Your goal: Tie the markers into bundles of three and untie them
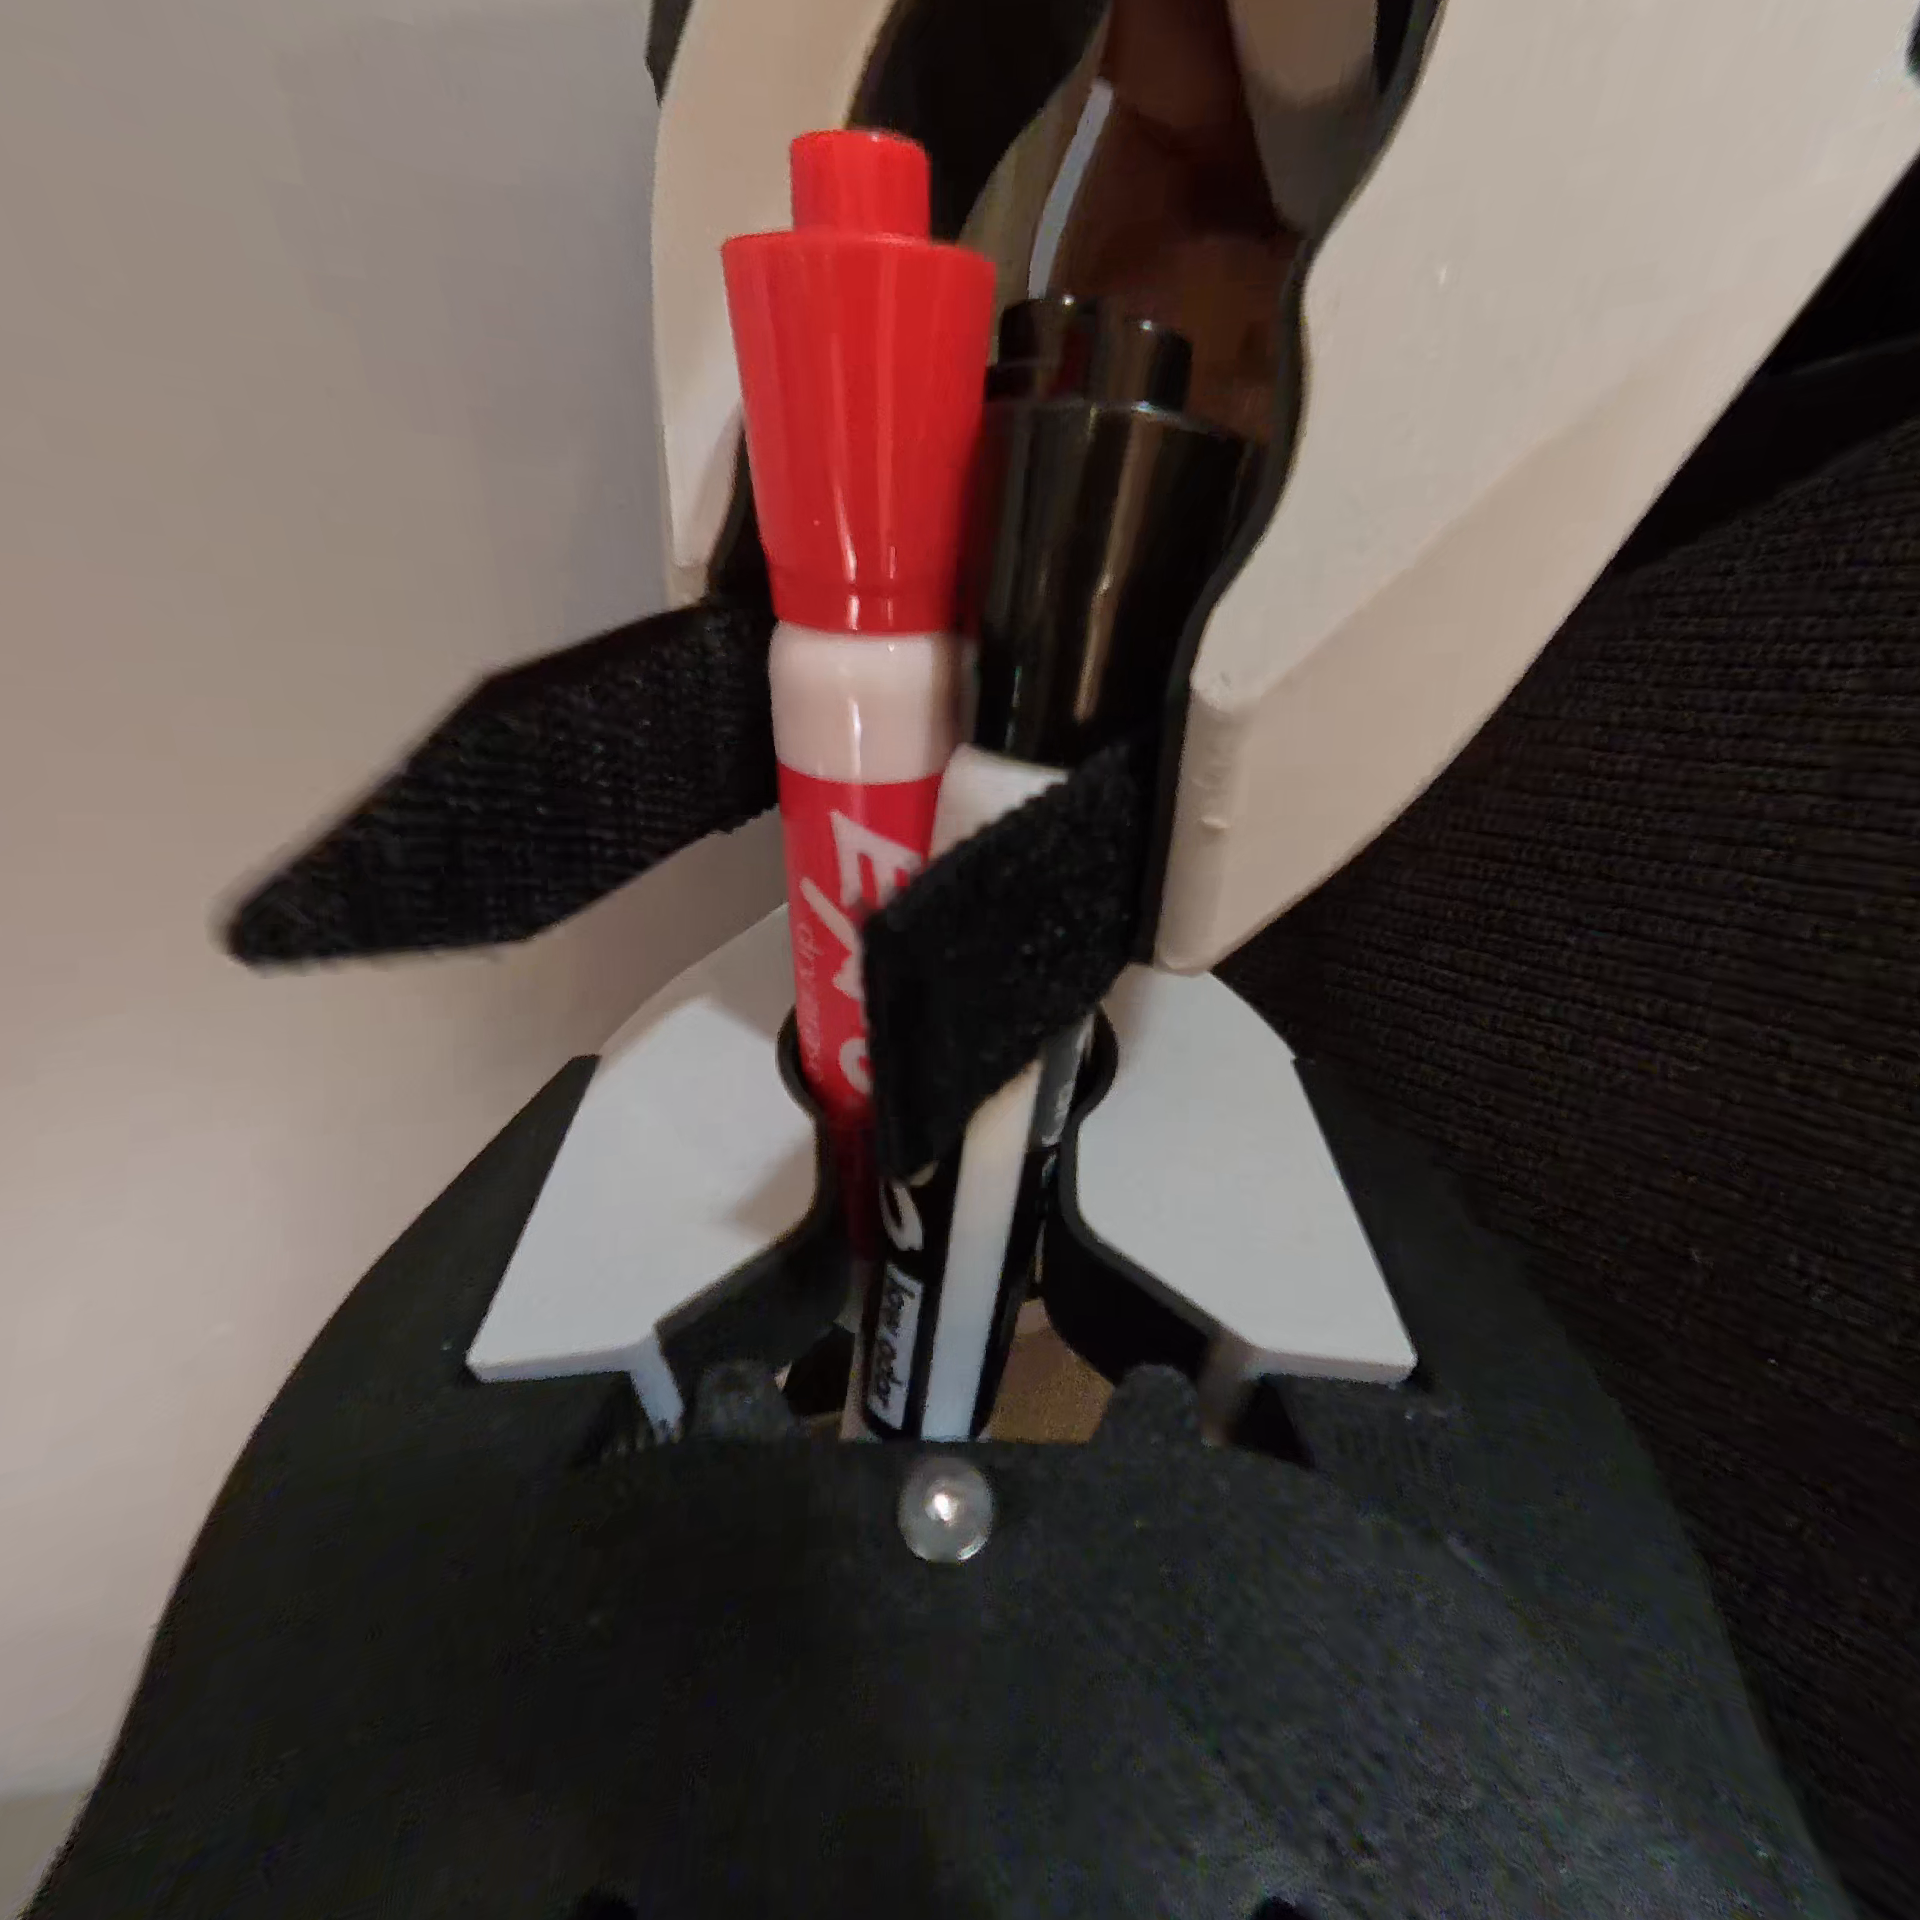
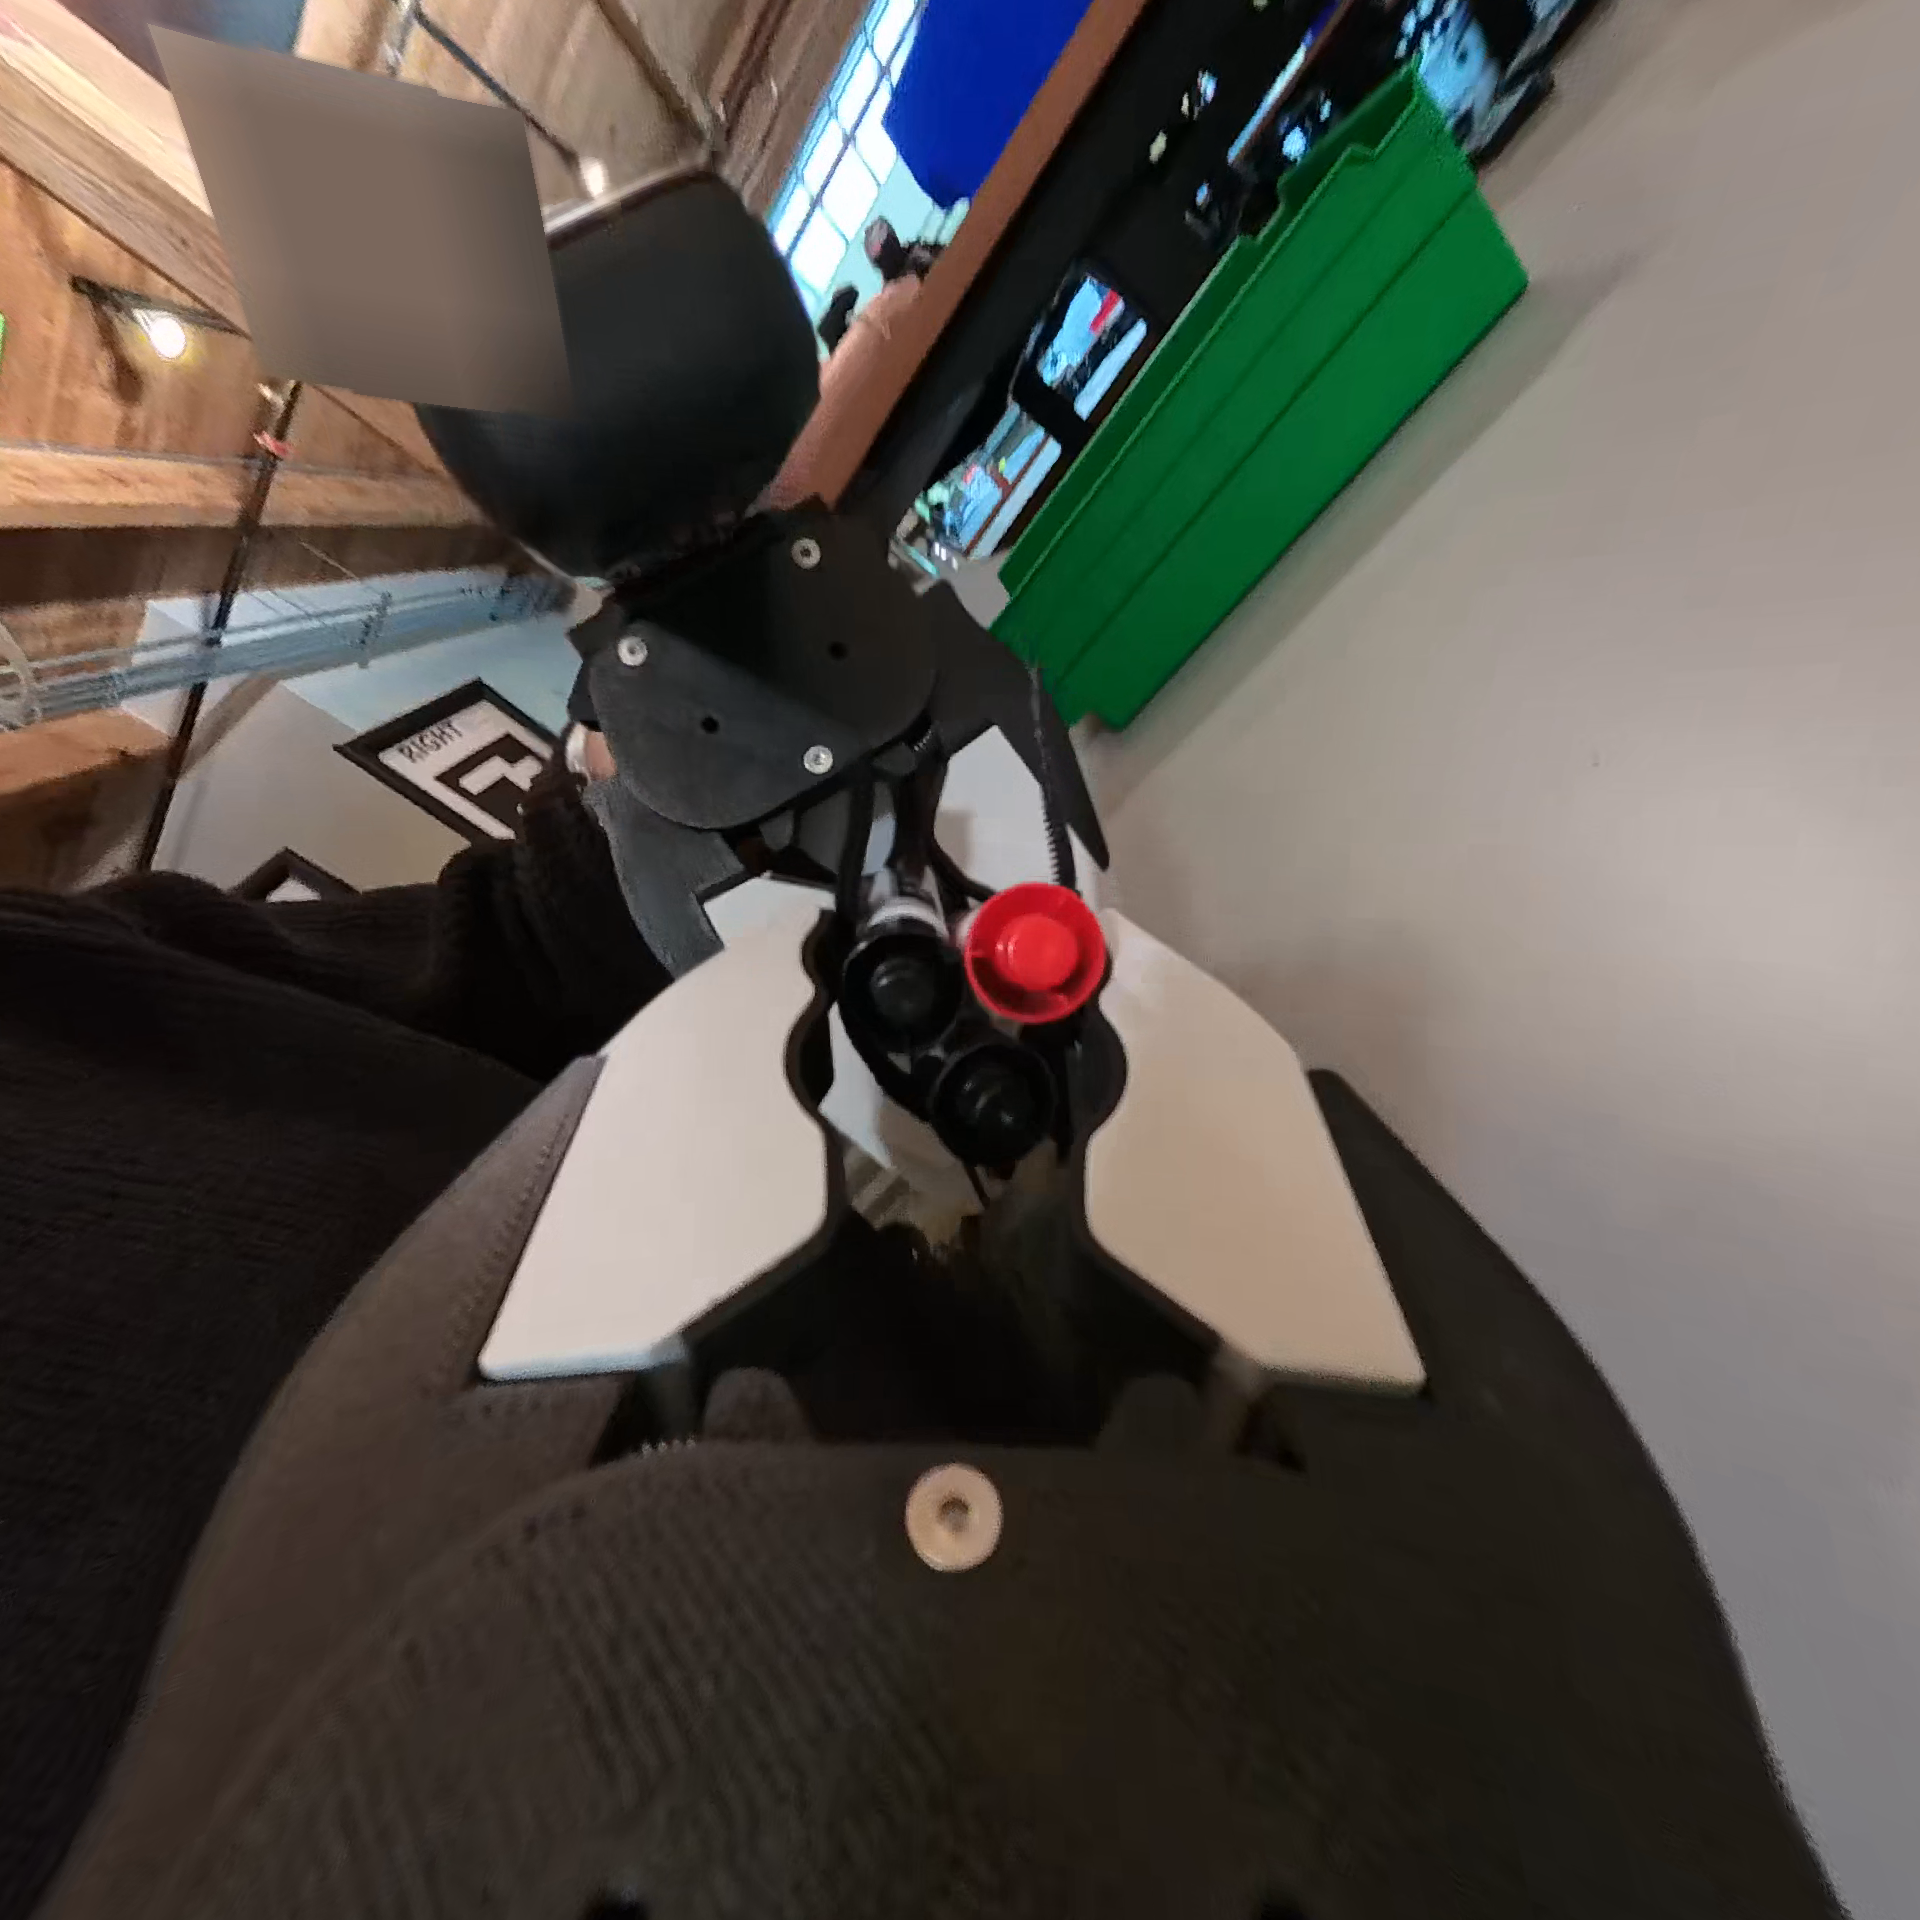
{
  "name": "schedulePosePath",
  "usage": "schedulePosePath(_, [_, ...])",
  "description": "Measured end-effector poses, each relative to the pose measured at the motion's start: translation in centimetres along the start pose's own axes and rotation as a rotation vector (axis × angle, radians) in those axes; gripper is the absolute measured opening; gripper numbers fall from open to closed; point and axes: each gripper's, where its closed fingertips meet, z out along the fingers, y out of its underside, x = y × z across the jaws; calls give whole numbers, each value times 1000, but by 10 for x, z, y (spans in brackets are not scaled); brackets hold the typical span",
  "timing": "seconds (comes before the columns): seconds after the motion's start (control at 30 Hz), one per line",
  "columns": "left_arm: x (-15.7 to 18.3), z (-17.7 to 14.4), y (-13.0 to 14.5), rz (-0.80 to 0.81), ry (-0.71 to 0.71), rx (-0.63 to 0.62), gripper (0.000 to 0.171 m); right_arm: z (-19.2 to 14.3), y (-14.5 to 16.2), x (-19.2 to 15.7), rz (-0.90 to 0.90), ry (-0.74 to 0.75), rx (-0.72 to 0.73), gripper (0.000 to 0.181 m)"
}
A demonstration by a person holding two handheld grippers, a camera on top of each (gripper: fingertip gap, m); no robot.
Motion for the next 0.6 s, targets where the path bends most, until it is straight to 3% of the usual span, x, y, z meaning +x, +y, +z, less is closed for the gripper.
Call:
schedulePosePath(0.2, [2, 8, 7, 17, -13, -51, 42, -2, 14, 0, -23, -2, -133, 45])
schedulePosePath(0.6, [1, 14, 9, 15, -35, -55, 43, -3, 18, 2, 141, -65, -105, 44])
